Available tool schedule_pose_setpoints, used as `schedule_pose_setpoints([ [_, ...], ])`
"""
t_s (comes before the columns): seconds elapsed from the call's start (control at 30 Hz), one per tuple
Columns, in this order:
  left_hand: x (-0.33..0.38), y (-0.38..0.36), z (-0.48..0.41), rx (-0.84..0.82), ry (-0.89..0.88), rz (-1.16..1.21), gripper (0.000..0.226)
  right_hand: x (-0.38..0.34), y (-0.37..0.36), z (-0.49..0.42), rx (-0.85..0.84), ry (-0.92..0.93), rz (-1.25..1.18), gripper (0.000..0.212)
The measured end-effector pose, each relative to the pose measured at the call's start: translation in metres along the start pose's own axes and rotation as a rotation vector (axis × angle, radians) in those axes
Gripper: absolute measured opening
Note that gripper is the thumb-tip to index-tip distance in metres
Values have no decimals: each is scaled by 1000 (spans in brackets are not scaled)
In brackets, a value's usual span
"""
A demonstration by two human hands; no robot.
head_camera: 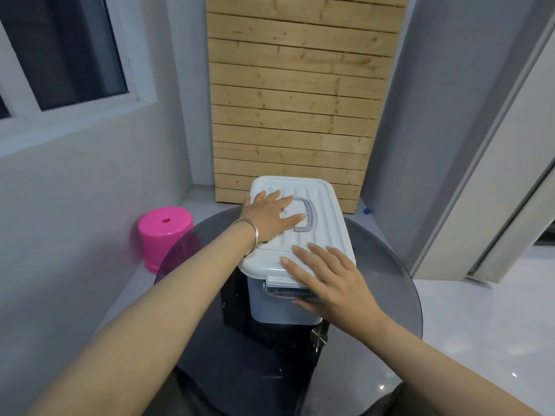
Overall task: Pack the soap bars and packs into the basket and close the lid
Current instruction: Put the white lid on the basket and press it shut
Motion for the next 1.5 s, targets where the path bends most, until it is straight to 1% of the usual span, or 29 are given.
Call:
schedule_pose_setpoints([
  [0.1, -1, -2, -1, -3, -7, -15, 67, -5, -2, 2, -53, -8, 82, 94],
  [0.17, -2, -2, -2, -4, -6, -12, 67, -8, -2, 3, -71, -24, 105, 98],
  [0.23, -2, -2, -3, -1, -10, -9, 66, -7, 2, 1, -55, 2, 76, 91],
  [0.3, -2, -3, -3, 3, -13, 0, 66, -1, 9, -3, 0, 1, -36, 69],
  [0.33, -3, -3, -2, 5, -11, 6, 66, 3, 13, -6, 29, -31, -117, 58],
  [0.37, -3, -3, -3, 7, -9, 9, 65, 8, 16, -8, 38, -86, -212, 51],
  [0.43, -3, -4, -3, 5, -10, 4, 65, 17, 19, -11, -6, -219, -414, 48],
  [0.53, -3, -3, -4, 5, -16, -1, 66, 20, 18, -11, -87, -360, -617, 49],
  [0.67, -5, -5, -5, 13, -17, 0, 65, 21, 13, -12, -167, -500, -777, 45],
  [0.73, -7, -4, -7, 37, -22, 25, 68, 23, 11, -13, -187, -527, -811, 42],
  [0.8, -16, 0, -9, 114, 44, 169, 75, 22, 12, -14, -193, -502, -799, 43],
  [0.87, -34, 3, -12, 197, 230, 510, 77, 22, 13, -14, -171, -453, -760, 46],
  [0.9, -43, 0, -11, 192, 349, 718, 75, 22, 13, -13, -163, -431, -752, 47],
  [0.93, -48, -3, -10, 143, 448, 915, 70, 24, 12, -13, -160, -415, -752, 47],
  [0.97, -50, -6, -9, 90, 502, 1061, 64, 25, 11, -13, -164, -403, -758, 46],
  [1.0, -51, -6, -9, 75, 517, 1149, 57, 28, 9, -13, -173, -393, -770, 45],
  [1.07, -51, -6, -8, 90, 508, 1279, 47, 36, 7, -12, -206, -364, -794, 43],
  [1.1, -49, -5, -7, 70, 489, 1360, 43, 40, 6, -11, -212, -349, -786, 43],
  [1.2, -36, -9, 4, 15, 477, 1524, 40, 65, 7, -3, -233, -368, -751, 42],
  [1.27, -22, -16, 16, 57, 488, 1569, 41, 88, 11, 4, -254, -408, -709, 44],
  [1.33, -5, -26, 32, 143, 483, 1623, 39, 111, 15, 14, -319, -444, -647, 47],
  [1.4, 13, -38, 50, 201, 492, 1701, 34, 134, 17, 27, -406, -506, -590, 43],
  [1.43, 22, -45, 58, 205, 497, 1737, 28, 147, 18, 37, -430, -562, -565, 38],
  [1.5, 37, -56, 73, 172, 496, 1794, 16, 167, 19, 55, -440, -752, -611, 30],
])
Point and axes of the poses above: each hand's wrist, its own z-axis away from the middle knuckle, its own y-axis out of the back of the hand, x = y × z, the point moved 3 cm from there along -z, towards the middle knuckle, and after that the axes turned 8 degrees about z, right-handed, at the moved point
